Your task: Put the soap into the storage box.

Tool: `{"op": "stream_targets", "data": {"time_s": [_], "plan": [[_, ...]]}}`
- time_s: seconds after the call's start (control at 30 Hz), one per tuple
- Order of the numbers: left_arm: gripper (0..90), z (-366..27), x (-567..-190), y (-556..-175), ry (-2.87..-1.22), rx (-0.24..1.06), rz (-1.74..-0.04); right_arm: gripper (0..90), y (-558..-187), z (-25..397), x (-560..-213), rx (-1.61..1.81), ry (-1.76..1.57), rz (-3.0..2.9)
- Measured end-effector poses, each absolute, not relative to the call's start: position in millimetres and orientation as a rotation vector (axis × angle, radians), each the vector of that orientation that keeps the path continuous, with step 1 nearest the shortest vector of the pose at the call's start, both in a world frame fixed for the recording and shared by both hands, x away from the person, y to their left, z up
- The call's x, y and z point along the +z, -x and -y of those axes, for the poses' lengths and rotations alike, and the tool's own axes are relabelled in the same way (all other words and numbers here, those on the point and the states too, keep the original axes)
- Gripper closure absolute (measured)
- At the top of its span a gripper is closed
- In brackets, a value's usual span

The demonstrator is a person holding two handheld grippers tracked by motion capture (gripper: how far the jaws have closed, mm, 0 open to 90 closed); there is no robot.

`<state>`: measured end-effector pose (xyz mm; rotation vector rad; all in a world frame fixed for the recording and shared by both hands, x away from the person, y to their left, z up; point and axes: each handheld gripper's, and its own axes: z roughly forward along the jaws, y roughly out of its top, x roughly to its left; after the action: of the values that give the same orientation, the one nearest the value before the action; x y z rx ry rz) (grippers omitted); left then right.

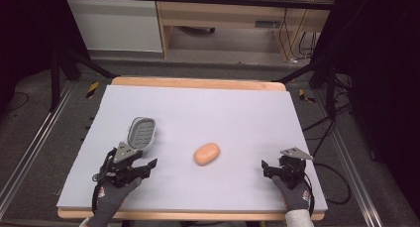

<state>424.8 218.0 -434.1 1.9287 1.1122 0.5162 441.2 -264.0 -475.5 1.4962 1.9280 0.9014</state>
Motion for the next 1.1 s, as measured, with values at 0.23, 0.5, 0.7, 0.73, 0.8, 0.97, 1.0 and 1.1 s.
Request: {"op": "stream_targets", "data": {"time_s": [0.23,0.5,0.7,0.73,0.8,0.97,1.0,1.1], "plan": [[36.0,-206,-421,-431,-1.926,0.513,-1.071,6.2,-441,263,-475,0.898,-1.501,-1.927],[34.4,-189,-408,-438,-1.927,0.503,-1.026,6.2,-441,263,-475,0.898,-1.498,-1.935],[33.7,-175,-404,-443,-1.936,0.489,-1.001,6.2,-441,263,-475,0.899,-1.499,-1.933],[33.7,-173,-403,-444,-1.941,0.488,-0.995,6.2,-441,263,-475,0.901,-1.499,-1.934],[33.4,-168,-402,-446,-1.948,0.485,-0.987,6.2,-441,262,-475,0.901,-1.502,-1.933],[32.6,-155,-401,-452,-1.976,0.473,-0.969,6.2,-441,262,-475,0.902,-1.5,-1.936],[32.5,-152,-401,-453,-1.977,0.469,-0.966,6.2,-441,262,-475,0.902,-1.5,-1.936],[32.1,-144,-402,-456,-1.998,0.462,-0.954,6.1,-441,262,-475,0.904,-1.5,-1.936]]}}
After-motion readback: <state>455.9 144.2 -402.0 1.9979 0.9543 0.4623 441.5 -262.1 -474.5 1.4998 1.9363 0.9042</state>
